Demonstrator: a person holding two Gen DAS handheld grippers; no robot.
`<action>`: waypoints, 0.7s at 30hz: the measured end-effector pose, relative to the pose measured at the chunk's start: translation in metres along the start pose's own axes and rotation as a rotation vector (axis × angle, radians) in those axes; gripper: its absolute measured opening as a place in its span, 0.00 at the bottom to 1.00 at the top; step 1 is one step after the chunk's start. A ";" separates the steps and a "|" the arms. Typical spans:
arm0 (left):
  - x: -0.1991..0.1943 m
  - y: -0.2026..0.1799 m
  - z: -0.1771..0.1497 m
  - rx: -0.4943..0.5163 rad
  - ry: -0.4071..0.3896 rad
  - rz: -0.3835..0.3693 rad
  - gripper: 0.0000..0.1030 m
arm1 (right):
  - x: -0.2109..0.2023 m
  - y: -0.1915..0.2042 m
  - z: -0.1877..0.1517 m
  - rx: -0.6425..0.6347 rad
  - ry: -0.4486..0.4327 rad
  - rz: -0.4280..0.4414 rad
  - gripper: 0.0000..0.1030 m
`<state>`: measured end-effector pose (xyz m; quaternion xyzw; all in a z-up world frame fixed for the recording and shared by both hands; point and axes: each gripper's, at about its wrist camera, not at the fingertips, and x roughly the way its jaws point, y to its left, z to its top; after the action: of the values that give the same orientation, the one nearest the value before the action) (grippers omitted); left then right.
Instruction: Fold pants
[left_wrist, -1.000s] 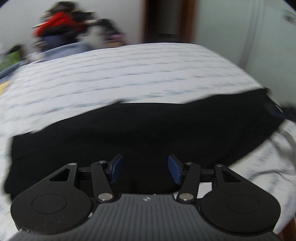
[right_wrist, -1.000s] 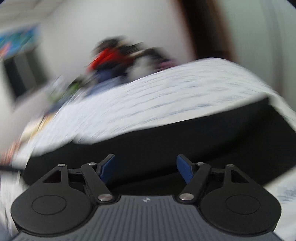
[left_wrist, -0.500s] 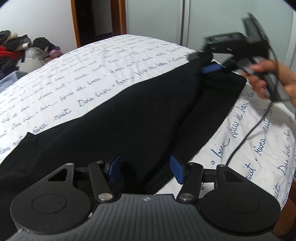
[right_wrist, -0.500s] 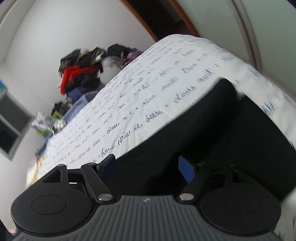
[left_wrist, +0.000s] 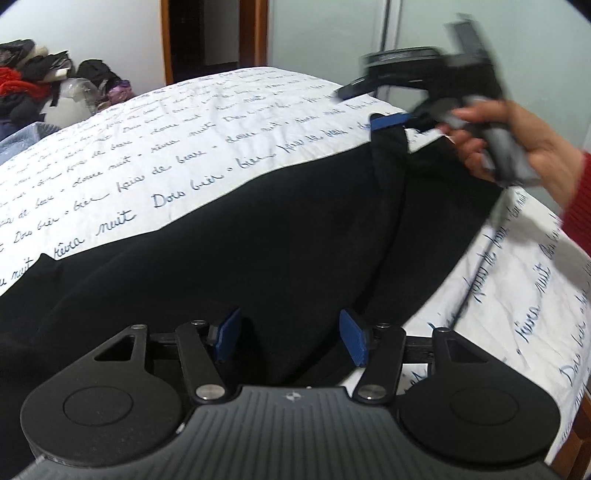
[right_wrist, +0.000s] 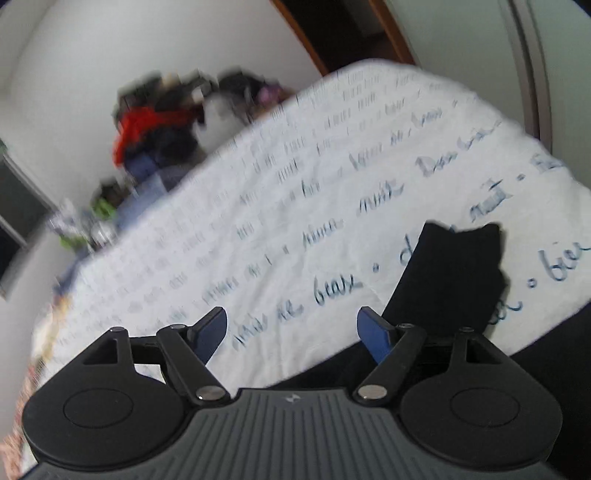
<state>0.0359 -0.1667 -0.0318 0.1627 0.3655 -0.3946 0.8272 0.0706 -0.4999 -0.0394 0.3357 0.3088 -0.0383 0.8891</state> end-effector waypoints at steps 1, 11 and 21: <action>0.001 0.001 0.001 -0.008 0.000 0.002 0.58 | -0.014 -0.003 -0.002 0.017 -0.044 0.020 0.75; 0.007 0.009 0.006 -0.093 -0.008 -0.006 0.58 | -0.053 -0.077 -0.037 0.283 -0.073 0.038 0.82; 0.006 0.021 0.009 -0.206 0.009 -0.030 0.58 | -0.036 -0.069 -0.030 0.314 -0.071 0.120 0.83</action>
<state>0.0587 -0.1619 -0.0301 0.0733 0.4104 -0.3666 0.8318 0.0075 -0.5395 -0.0755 0.4865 0.2470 -0.0448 0.8368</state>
